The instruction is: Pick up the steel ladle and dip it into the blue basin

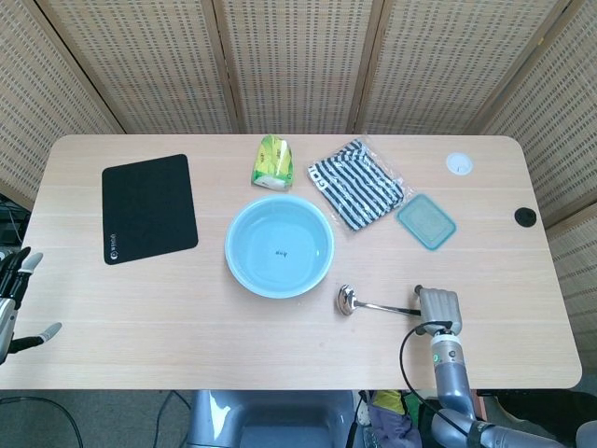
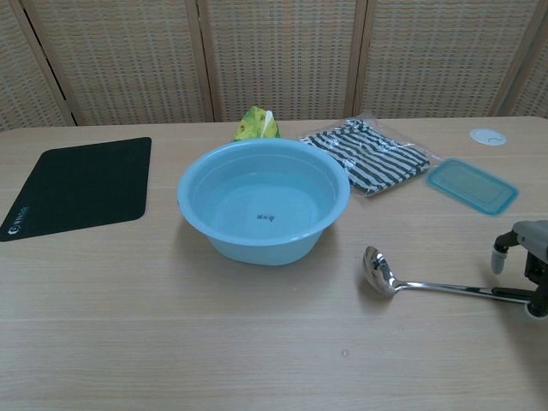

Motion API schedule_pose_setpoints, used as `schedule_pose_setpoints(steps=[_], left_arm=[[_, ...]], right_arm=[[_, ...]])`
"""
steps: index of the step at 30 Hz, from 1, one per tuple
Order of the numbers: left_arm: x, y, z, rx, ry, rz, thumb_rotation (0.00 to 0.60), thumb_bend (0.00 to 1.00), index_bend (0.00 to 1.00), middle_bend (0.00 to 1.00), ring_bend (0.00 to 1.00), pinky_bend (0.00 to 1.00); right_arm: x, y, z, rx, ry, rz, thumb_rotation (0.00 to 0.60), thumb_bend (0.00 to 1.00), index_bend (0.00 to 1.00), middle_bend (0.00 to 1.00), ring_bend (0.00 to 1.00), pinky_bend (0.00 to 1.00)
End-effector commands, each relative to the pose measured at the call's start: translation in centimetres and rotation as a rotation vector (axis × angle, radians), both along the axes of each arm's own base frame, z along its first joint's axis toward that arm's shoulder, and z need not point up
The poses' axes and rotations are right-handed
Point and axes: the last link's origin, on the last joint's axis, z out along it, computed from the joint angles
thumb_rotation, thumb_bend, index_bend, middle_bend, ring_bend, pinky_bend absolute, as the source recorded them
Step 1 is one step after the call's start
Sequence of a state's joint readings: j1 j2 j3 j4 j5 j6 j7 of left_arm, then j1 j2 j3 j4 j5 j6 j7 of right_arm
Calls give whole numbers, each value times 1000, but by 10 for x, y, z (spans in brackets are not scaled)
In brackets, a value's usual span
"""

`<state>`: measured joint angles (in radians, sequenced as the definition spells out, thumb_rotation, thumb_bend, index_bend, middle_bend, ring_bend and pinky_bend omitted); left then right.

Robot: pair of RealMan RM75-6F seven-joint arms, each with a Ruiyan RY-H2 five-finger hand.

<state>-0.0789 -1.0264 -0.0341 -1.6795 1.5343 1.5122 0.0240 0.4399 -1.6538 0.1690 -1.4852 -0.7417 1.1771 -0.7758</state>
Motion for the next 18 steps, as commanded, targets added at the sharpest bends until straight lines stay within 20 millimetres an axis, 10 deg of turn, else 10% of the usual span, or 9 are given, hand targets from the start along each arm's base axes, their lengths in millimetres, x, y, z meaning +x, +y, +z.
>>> schedule_pose_setpoints(steps=[1,18], left_arm=[[0,0,0,-1,0,2,600,0,0,0,0,0],[0,1,-1,-7,5,3,600,0,0,0,0,0]], right_arm=[[1,-2,0,-11,-13,-7,600,190,434,975,966,1000],[3,-1,-12,4,-12,13,600,302,462,975,966,1000]])
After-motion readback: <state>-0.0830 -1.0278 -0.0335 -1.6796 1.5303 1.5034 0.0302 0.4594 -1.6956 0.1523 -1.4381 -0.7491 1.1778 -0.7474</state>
